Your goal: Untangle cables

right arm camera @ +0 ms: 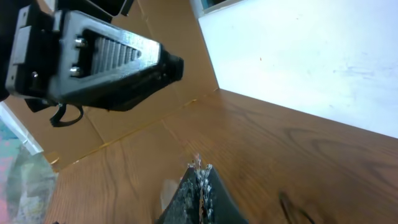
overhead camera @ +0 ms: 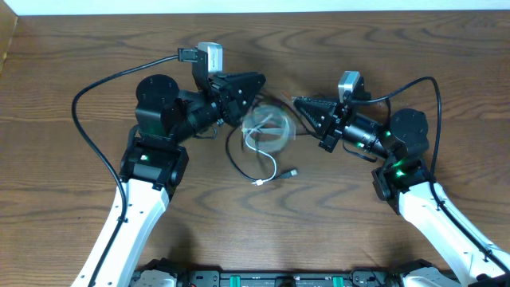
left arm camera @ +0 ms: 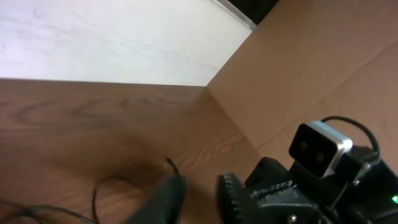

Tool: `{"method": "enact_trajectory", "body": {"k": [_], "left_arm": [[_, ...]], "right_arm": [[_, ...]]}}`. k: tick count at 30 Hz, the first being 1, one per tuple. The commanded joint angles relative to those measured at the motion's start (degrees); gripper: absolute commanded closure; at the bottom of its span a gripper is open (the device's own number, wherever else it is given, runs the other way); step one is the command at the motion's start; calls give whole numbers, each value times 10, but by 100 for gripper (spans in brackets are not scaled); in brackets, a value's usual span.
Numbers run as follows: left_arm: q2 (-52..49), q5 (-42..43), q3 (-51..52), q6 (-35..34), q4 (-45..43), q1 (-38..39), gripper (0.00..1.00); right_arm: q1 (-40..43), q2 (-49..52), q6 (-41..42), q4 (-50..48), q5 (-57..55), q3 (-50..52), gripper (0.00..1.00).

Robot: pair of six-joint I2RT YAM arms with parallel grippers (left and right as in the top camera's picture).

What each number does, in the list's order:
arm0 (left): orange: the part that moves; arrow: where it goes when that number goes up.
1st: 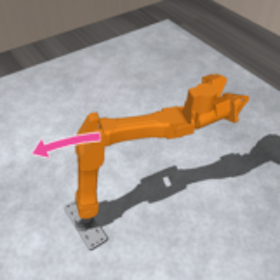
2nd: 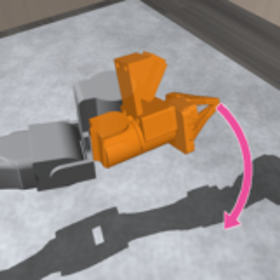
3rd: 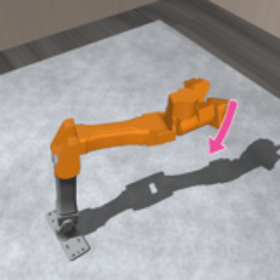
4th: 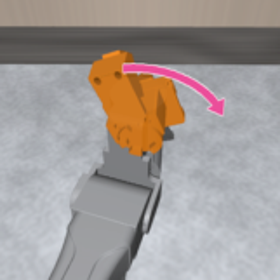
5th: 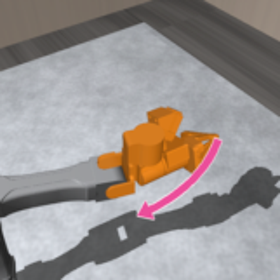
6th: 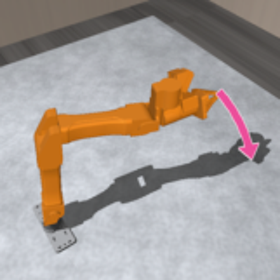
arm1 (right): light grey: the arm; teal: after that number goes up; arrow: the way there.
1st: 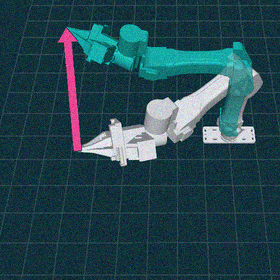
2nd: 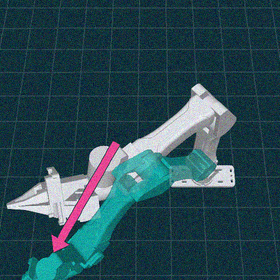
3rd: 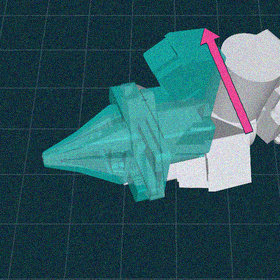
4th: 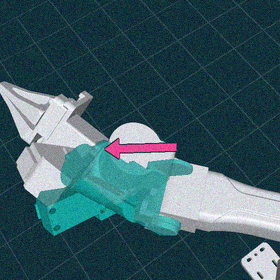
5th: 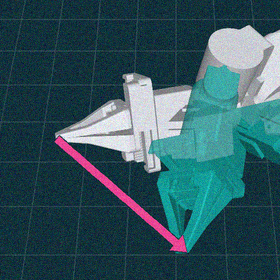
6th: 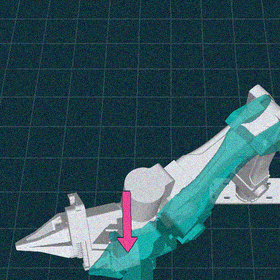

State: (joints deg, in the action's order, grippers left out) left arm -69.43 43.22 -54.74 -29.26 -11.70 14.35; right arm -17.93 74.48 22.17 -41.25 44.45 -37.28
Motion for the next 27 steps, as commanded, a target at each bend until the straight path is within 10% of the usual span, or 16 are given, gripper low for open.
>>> {"method": "enact_trajectory", "body": {"k": [1,8,19,27], "left_arm": [[10,12,-9,-2,-1,10,72],[10,11,-9,-2,2,10,72],[10,-54,-9,57,155,10,72],[10,-69,-9,57,215,10,71]], "right_arm": [[6,-9,5,-1,-8,0,99],[7,-9,5,21,-8,0,98],[6,3,-51,223,-168,0,24],[-6,101,-59,216,-169,0,20]]}}
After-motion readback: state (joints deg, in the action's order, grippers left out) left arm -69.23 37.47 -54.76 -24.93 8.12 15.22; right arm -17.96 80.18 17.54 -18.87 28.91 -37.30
